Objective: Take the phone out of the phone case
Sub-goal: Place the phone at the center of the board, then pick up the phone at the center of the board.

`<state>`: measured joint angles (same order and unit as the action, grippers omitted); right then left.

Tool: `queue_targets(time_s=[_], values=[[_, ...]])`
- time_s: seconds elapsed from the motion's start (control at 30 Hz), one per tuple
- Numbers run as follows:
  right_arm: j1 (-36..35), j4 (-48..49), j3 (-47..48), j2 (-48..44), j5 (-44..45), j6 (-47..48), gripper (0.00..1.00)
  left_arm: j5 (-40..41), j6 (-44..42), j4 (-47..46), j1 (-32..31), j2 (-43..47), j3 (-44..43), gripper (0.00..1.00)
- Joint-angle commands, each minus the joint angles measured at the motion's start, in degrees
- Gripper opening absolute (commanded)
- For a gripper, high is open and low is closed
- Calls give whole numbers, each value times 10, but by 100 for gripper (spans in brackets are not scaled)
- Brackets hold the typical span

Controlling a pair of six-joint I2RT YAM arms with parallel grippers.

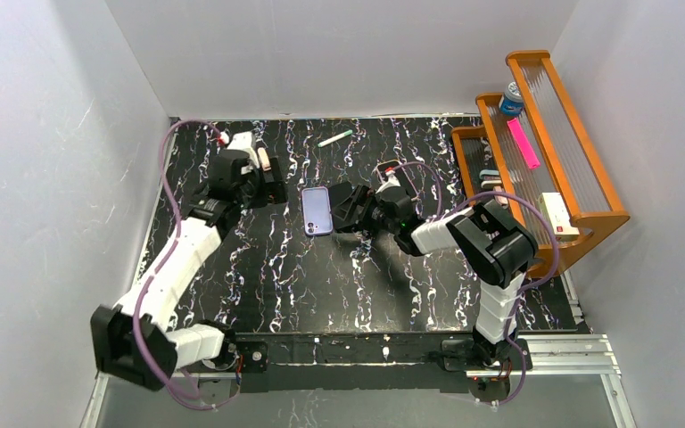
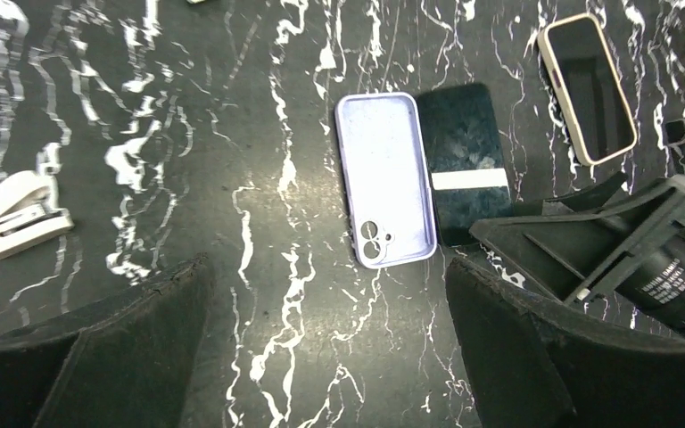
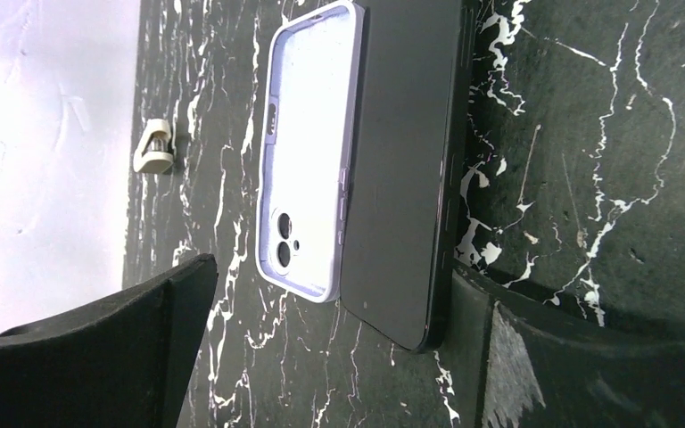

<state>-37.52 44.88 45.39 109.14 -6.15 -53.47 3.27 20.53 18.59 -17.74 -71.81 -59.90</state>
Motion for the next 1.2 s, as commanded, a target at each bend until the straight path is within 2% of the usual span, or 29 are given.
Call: queue_targets(time_s=[0.0, 0.3, 0.43, 0.53, 0.7, 0.9, 1.17], values=[[-5, -160, 8, -7, 34, 53, 99, 68, -13, 46, 0, 89, 37, 98], [-5, -291, 31, -56, 46, 125, 99, 115, 5, 77, 0, 233, 108, 98], [-3, -352, 59, -102, 84, 204, 99, 149, -4, 89, 1, 282, 114, 98], [16, -401, 102, -117, 101, 252, 99, 175, -9, 99, 0, 306, 109, 98], [78, -520, 207, -76, 115, 348, 99, 169, -34, 100, 1, 329, 104, 98], [162, -483, 228, -71, 102, 405, 99, 190, -28, 107, 1, 330, 102, 98], [189, -487, 309, 16, 76, 485, 99, 195, -14, 97, 1, 329, 102, 98]])
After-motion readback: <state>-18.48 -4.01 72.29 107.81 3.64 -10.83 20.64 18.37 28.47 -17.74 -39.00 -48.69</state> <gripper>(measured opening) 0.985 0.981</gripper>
